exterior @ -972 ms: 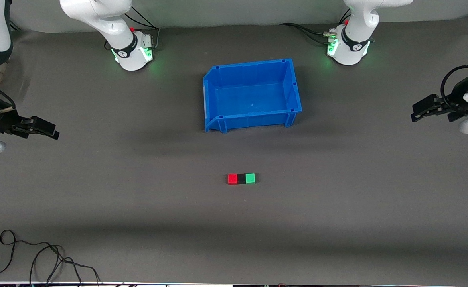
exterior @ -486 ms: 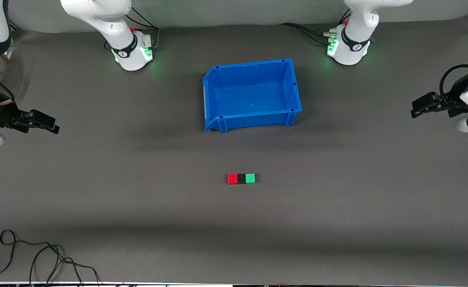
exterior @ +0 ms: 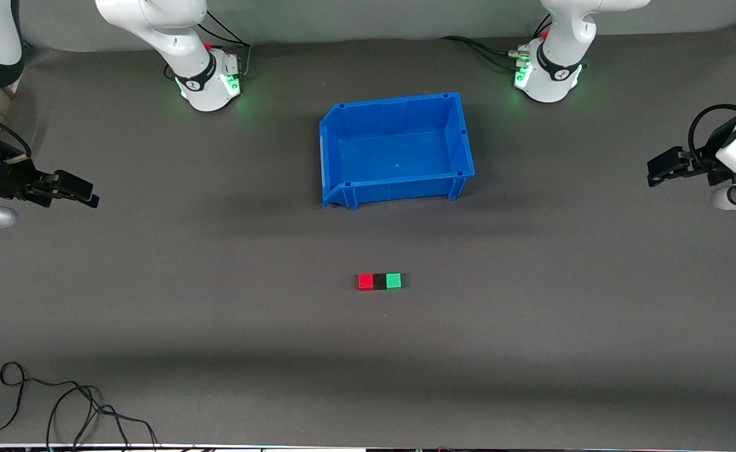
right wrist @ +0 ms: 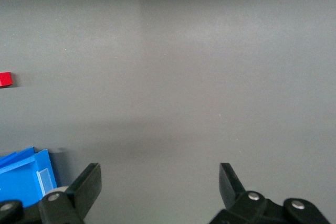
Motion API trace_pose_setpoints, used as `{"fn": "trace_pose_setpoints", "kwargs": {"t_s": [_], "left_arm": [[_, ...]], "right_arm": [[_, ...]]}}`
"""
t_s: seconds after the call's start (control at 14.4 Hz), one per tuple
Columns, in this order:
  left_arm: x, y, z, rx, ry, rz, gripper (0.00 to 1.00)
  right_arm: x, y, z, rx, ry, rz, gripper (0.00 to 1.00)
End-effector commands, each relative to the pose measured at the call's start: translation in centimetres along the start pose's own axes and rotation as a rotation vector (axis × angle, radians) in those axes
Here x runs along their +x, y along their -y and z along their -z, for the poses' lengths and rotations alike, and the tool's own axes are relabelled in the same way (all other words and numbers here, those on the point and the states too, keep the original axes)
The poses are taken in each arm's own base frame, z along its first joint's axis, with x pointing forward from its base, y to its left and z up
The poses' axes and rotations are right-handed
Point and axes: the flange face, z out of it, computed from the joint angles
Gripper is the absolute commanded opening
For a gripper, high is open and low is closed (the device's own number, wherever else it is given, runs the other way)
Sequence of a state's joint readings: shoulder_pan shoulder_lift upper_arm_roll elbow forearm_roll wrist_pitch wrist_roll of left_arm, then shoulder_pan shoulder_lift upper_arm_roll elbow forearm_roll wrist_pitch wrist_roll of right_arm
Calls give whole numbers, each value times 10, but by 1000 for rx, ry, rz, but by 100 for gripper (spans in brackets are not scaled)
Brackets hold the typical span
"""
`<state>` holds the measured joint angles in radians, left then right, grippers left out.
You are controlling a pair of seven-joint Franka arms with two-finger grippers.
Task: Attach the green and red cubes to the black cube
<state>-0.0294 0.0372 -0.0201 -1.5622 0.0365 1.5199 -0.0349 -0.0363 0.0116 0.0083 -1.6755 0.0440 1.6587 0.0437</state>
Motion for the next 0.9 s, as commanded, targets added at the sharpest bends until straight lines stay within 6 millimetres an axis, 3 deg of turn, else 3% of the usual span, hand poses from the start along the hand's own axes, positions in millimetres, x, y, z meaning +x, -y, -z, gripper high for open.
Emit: {"fn": "trace_pose_setpoints", "kwargs": {"t_s": [0.0, 0.07, 0.49, 0.83], "left_arm": [[-1, 1, 5, 8, 0, 0, 100], [-1, 0, 5, -1, 0, 7, 100], [-2, -3, 8, -14, -10, 5, 100], [-1, -3, 9, -28, -11, 6, 100]], "right_arm": [[-7, 7, 3, -24, -18, 16, 99], [-7, 19, 2, -26, -16, 37, 100], [-5, -1, 2, -23, -19, 3, 100], [-5, 4, 3, -23, -20, 13, 100]]}}
